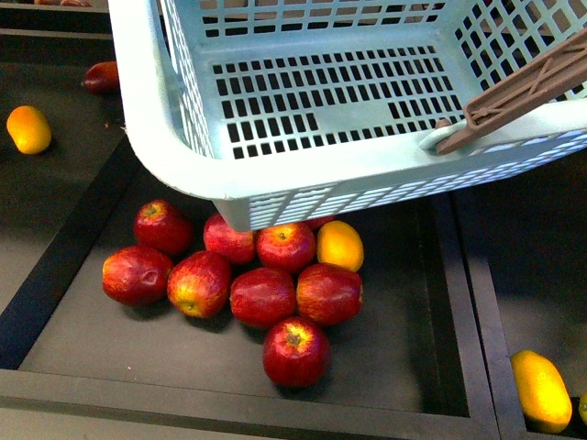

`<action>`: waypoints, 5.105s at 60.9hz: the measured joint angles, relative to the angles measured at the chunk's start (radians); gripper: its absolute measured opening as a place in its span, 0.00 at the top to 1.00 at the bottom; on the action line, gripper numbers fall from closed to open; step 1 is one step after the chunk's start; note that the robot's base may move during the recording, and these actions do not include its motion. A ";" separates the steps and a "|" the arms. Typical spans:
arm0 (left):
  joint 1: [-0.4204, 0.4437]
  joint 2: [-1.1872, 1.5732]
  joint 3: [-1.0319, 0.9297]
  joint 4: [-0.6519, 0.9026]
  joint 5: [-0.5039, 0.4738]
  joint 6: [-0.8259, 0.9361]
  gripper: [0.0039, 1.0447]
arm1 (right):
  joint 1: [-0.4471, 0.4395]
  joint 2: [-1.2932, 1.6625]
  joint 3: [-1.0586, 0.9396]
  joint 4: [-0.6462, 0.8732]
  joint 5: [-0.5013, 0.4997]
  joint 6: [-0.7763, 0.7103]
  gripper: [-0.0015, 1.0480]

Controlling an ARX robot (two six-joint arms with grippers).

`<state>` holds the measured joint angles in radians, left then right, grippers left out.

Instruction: Pick lemon and mango into basket

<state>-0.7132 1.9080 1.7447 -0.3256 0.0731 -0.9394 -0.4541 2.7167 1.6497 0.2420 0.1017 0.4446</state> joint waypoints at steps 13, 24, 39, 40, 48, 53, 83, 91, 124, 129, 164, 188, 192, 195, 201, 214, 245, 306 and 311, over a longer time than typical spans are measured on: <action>0.000 0.000 0.000 0.000 -0.001 0.000 0.96 | 0.007 0.050 0.064 -0.036 0.010 0.030 0.14; 0.000 0.000 0.000 0.000 -0.001 0.000 0.96 | 0.006 0.052 0.049 -0.017 0.006 0.034 0.42; 0.000 0.000 0.000 0.000 -0.001 0.000 0.96 | -0.007 -0.084 -0.164 0.130 -0.078 -0.027 0.51; 0.000 0.000 0.000 0.000 -0.001 0.000 0.96 | -0.008 -0.097 -0.179 0.140 -0.085 -0.033 0.51; 0.000 0.000 0.000 0.000 -0.001 0.000 0.96 | -0.030 -0.302 -0.393 0.273 -0.175 -0.110 0.51; 0.000 0.000 0.000 0.000 -0.001 0.000 0.96 | -0.050 -0.437 -0.511 0.329 -0.237 -0.136 0.51; 0.000 0.000 0.000 0.000 -0.001 0.000 0.96 | 0.010 -1.225 -0.962 0.357 -0.525 -0.158 0.51; 0.000 0.000 0.000 0.000 -0.001 0.000 0.96 | 0.144 -1.350 -0.996 0.344 -0.486 -0.145 0.51; 0.000 0.000 0.000 0.000 -0.001 0.000 0.96 | 0.552 -1.244 -0.986 0.392 -0.269 -0.179 0.40; 0.000 0.000 0.000 0.000 -0.002 0.000 0.96 | 0.550 -1.225 -0.973 0.394 -0.243 -0.177 0.25; 0.000 0.000 0.000 0.000 0.001 0.000 0.96 | 0.279 -1.691 -1.406 0.534 -0.270 -0.404 0.52; 0.000 0.000 0.000 0.000 0.000 0.000 0.96 | 0.349 -1.870 -1.525 0.470 -0.201 -0.436 0.86; 0.000 0.000 0.000 0.000 -0.002 0.001 0.96 | 0.359 -1.907 -1.543 0.450 -0.193 -0.437 0.96; 0.000 0.000 0.000 0.000 -0.002 0.003 0.96 | 0.386 -1.938 -1.556 0.430 -0.144 -0.440 0.98; 0.000 0.000 0.000 0.000 0.001 0.000 0.96 | 0.440 -1.994 -1.575 0.395 -0.113 -0.440 0.98; 0.000 0.000 0.000 0.000 0.000 0.001 0.96 | 0.450 -2.089 -1.621 0.362 -0.103 -0.441 0.98; 0.000 0.000 0.000 0.000 0.000 0.001 0.96 | 0.452 -2.276 -1.632 0.202 -0.101 -0.442 0.73; -0.001 0.000 0.002 0.000 -0.006 0.000 0.96 | 0.453 -2.280 -1.632 0.201 -0.101 -0.442 0.08; -0.001 0.000 0.002 0.000 -0.005 0.001 0.96 | 0.453 -2.280 -1.632 0.201 -0.101 -0.442 0.08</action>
<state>-0.7143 1.9080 1.7462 -0.3260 0.0681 -0.9382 -0.0010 0.4366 0.0174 0.4431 0.0002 0.0029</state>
